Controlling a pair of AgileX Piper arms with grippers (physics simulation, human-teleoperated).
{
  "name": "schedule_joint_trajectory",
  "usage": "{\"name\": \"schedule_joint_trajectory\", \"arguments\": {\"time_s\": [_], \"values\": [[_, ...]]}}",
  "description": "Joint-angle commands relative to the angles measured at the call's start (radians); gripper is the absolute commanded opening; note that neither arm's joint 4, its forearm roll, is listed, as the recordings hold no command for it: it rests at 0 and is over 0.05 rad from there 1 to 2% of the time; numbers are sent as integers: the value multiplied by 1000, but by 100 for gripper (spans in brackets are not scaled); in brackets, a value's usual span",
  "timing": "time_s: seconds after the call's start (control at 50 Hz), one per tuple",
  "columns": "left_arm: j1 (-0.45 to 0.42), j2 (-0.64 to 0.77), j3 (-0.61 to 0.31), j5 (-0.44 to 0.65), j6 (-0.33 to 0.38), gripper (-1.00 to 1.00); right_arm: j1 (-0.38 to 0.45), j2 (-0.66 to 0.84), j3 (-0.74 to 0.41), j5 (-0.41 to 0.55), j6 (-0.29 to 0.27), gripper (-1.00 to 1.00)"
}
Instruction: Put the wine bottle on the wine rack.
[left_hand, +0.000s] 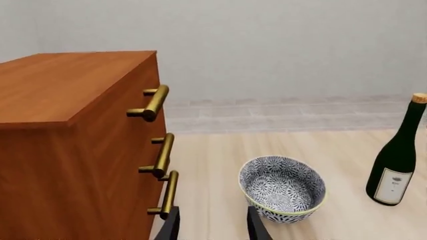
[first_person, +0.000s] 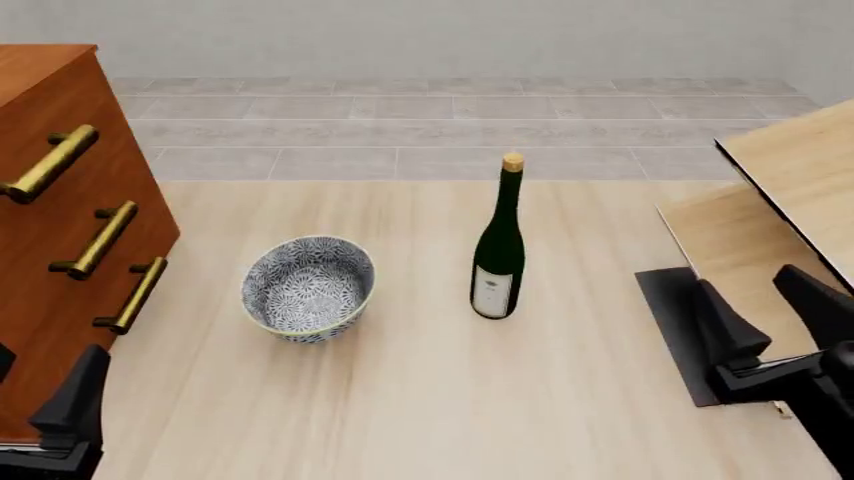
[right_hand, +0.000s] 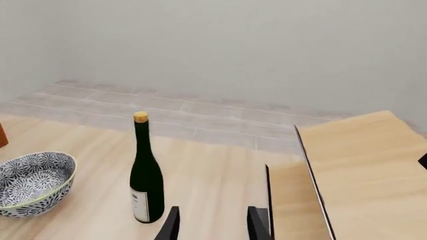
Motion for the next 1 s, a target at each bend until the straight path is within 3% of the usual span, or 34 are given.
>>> {"name": "schedule_joint_trajectory", "arguments": {"time_s": [0.02, 0.72, 1.0], "values": [[1, 1, 0, 8, -5, 100, 53, 101, -78, 7, -6, 100], [-21, 10, 0, 15, -11, 100, 195, 359, -265, -4, -40, 100], [-24, 5, 0, 30, -11, 100, 232, 429, -333, -3, -25, 100]]}}
